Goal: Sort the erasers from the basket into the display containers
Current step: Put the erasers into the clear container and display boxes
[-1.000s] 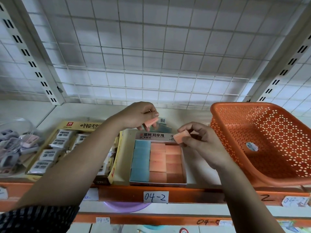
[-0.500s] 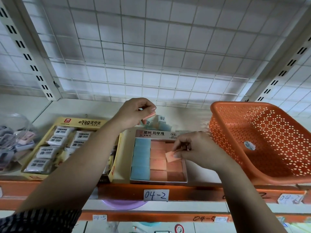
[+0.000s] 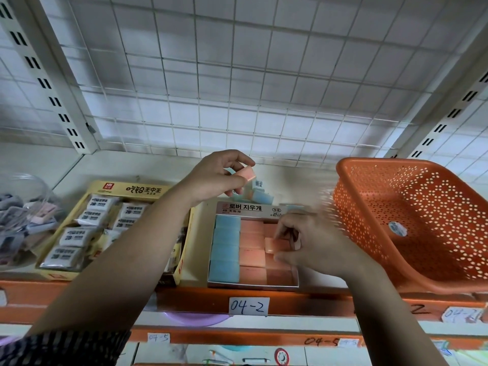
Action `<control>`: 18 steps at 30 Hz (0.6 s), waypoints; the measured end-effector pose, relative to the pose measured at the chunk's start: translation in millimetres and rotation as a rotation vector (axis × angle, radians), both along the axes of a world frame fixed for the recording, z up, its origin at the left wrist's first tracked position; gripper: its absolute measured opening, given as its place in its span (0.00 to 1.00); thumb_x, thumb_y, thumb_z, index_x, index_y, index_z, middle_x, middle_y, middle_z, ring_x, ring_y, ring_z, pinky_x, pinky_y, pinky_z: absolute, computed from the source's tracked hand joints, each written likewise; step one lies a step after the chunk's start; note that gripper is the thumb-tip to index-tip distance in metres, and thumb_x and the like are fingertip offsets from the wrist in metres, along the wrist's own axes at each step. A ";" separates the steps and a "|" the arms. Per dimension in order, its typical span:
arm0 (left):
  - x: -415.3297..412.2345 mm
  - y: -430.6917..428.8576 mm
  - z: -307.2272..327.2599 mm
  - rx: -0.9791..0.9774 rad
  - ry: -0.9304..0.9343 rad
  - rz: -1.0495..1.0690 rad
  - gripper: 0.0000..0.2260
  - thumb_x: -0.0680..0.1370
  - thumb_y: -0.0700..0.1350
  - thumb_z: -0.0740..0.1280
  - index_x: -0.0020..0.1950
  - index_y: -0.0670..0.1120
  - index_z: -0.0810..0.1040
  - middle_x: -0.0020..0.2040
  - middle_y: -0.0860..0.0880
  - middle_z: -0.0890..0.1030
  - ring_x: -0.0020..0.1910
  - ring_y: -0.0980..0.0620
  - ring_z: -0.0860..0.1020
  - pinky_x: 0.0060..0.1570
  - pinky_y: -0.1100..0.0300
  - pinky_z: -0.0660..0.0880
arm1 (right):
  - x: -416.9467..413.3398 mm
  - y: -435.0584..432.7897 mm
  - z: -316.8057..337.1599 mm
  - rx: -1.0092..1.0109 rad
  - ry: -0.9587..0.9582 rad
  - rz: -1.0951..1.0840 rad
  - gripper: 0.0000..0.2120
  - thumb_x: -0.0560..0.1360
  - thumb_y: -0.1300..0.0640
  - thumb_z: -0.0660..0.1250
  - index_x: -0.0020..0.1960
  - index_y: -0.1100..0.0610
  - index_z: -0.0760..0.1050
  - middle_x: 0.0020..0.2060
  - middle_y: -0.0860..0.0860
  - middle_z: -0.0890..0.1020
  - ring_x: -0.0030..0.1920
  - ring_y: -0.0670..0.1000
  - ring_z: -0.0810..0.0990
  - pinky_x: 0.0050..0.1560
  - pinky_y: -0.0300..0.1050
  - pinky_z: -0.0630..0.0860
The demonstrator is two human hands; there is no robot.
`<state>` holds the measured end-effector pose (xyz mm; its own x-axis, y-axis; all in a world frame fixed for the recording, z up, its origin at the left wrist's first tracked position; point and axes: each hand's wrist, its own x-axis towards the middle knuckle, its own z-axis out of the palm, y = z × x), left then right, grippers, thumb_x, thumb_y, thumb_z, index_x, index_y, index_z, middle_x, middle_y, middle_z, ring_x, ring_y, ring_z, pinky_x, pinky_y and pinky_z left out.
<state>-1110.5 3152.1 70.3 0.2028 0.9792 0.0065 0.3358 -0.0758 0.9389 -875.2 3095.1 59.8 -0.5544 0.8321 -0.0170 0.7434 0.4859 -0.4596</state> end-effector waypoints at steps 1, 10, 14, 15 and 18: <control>0.1 -0.3 0.2 -0.007 0.000 -0.014 0.17 0.73 0.33 0.69 0.58 0.50 0.79 0.51 0.48 0.80 0.38 0.51 0.82 0.37 0.61 0.77 | -0.6 0.7 -0.9 0.002 -0.012 0.007 0.12 0.65 0.50 0.78 0.45 0.47 0.78 0.40 0.41 0.77 0.43 0.43 0.76 0.47 0.45 0.75; -2.1 -2.1 -1.3 -0.007 -0.014 -0.156 0.21 0.69 0.34 0.75 0.57 0.52 0.80 0.51 0.48 0.78 0.40 0.50 0.79 0.45 0.55 0.76 | 3.3 11.5 -16.0 0.030 0.110 0.019 0.15 0.61 0.49 0.81 0.42 0.46 0.78 0.41 0.41 0.74 0.42 0.42 0.73 0.42 0.38 0.69; -1.5 -4.8 -0.5 -0.002 -0.007 -0.181 0.18 0.69 0.33 0.76 0.53 0.49 0.78 0.51 0.44 0.79 0.40 0.43 0.82 0.43 0.52 0.78 | 5.9 15.4 -19.2 0.010 0.255 0.000 0.11 0.65 0.51 0.80 0.42 0.49 0.79 0.41 0.47 0.76 0.42 0.45 0.75 0.44 0.38 0.71; -0.8 -6.2 1.1 -0.006 -0.026 -0.176 0.16 0.70 0.33 0.76 0.51 0.48 0.78 0.49 0.43 0.79 0.41 0.40 0.83 0.43 0.51 0.79 | 6.1 17.0 -20.7 0.024 0.311 -0.017 0.08 0.68 0.53 0.78 0.43 0.50 0.79 0.41 0.49 0.77 0.42 0.46 0.76 0.45 0.38 0.72; 0.4 -7.4 9.8 0.041 0.004 -0.151 0.13 0.70 0.35 0.76 0.47 0.45 0.76 0.43 0.48 0.81 0.42 0.50 0.83 0.43 0.57 0.79 | 9.6 27.8 -28.6 0.129 0.428 -0.152 0.02 0.75 0.57 0.71 0.45 0.54 0.79 0.41 0.50 0.80 0.43 0.47 0.78 0.46 0.42 0.74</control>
